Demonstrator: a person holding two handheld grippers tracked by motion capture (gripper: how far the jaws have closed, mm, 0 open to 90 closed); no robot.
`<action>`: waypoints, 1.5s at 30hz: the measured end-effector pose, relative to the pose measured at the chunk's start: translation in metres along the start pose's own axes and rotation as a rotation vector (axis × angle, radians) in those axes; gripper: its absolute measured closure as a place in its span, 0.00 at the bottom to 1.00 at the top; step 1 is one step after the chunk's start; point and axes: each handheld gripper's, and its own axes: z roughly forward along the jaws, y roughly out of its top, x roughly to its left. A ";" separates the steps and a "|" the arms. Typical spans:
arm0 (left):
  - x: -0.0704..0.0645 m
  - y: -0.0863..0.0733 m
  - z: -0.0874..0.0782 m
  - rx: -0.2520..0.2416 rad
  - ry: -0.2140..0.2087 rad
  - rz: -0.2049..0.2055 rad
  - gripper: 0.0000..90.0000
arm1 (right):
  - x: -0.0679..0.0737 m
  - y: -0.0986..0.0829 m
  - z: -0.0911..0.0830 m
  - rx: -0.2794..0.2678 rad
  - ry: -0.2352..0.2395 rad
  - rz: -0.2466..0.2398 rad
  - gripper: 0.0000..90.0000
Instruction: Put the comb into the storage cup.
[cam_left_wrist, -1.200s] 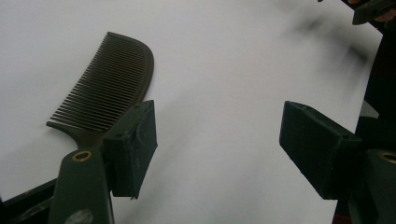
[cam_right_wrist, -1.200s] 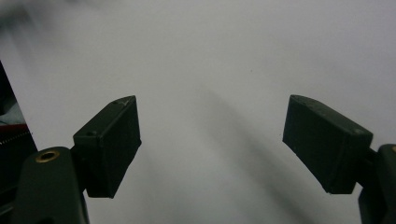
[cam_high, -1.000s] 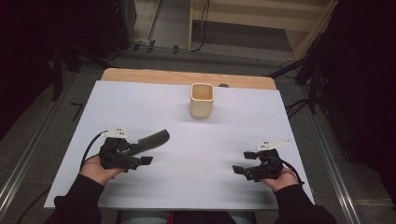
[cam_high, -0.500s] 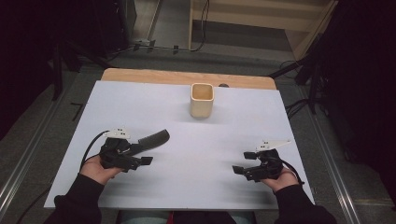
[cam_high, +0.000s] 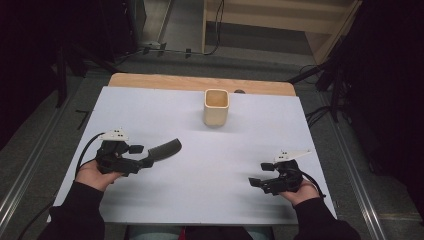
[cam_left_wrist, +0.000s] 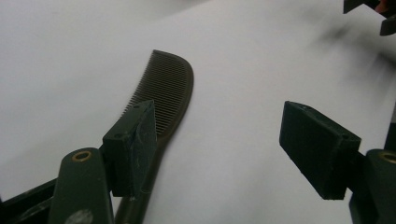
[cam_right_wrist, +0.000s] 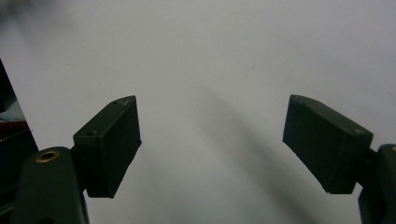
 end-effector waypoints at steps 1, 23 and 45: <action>0.001 0.000 -0.001 0.002 0.002 0.000 0.31 | 0.000 0.000 0.000 0.000 0.000 0.000 0.19; 0.026 -0.007 -0.019 0.011 0.062 -0.027 0.31 | 0.001 0.000 0.001 0.007 0.006 -0.004 0.19; 0.041 -0.022 -0.009 0.068 0.026 -0.020 0.27 | 0.001 0.000 0.001 0.010 0.008 -0.006 0.19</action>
